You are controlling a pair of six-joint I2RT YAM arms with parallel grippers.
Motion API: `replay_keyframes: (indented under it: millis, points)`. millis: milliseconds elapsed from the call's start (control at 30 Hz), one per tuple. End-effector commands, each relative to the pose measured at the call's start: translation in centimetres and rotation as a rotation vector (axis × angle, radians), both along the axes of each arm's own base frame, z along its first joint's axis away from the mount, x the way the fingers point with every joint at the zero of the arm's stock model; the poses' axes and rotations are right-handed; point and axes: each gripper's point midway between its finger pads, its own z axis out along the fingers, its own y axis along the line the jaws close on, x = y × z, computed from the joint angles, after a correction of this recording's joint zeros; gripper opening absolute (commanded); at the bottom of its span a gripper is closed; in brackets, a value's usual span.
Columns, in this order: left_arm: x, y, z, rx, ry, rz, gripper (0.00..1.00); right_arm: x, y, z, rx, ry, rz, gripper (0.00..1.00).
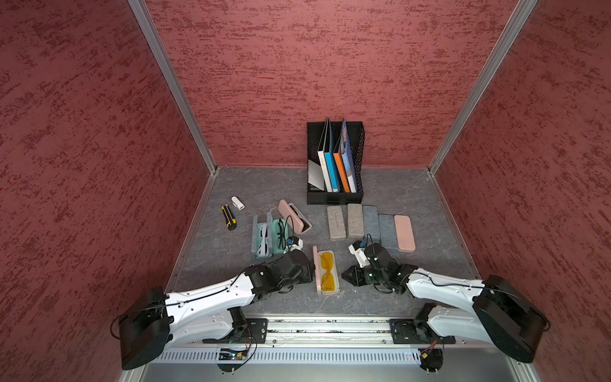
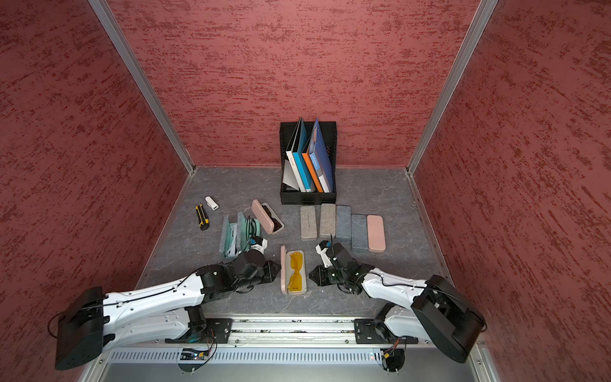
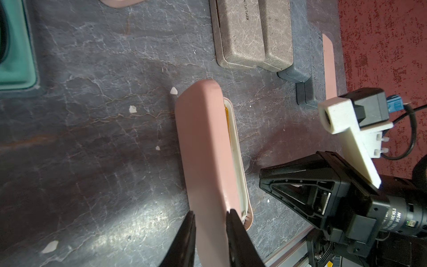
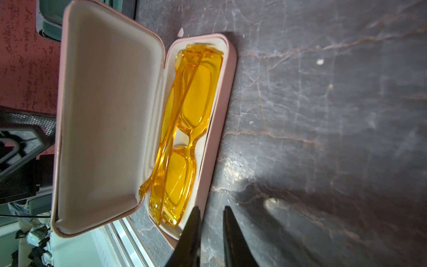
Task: Close the glasses case
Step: Close the glasses case at the center of the board.
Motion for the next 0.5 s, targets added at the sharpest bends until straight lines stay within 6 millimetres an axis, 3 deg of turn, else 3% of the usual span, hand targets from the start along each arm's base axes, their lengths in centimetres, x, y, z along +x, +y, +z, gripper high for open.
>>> replay_keyframes:
  millis: [0,200,467]
  points:
    - [0.5,-1.0,1.6,-0.047,-0.033,-0.016,0.26,0.1,0.1,0.0,0.015,-0.012,0.01,0.19]
    - [0.3,-1.7,2.3,-0.063,-0.039,-0.035,0.26,0.0,0.1,-0.3,0.012,-0.008,0.012,0.19]
    - [0.7,-1.5,0.5,-0.012,-0.004,-0.016,0.24,-0.1,0.0,-0.5,0.009,-0.006,0.017,0.18]
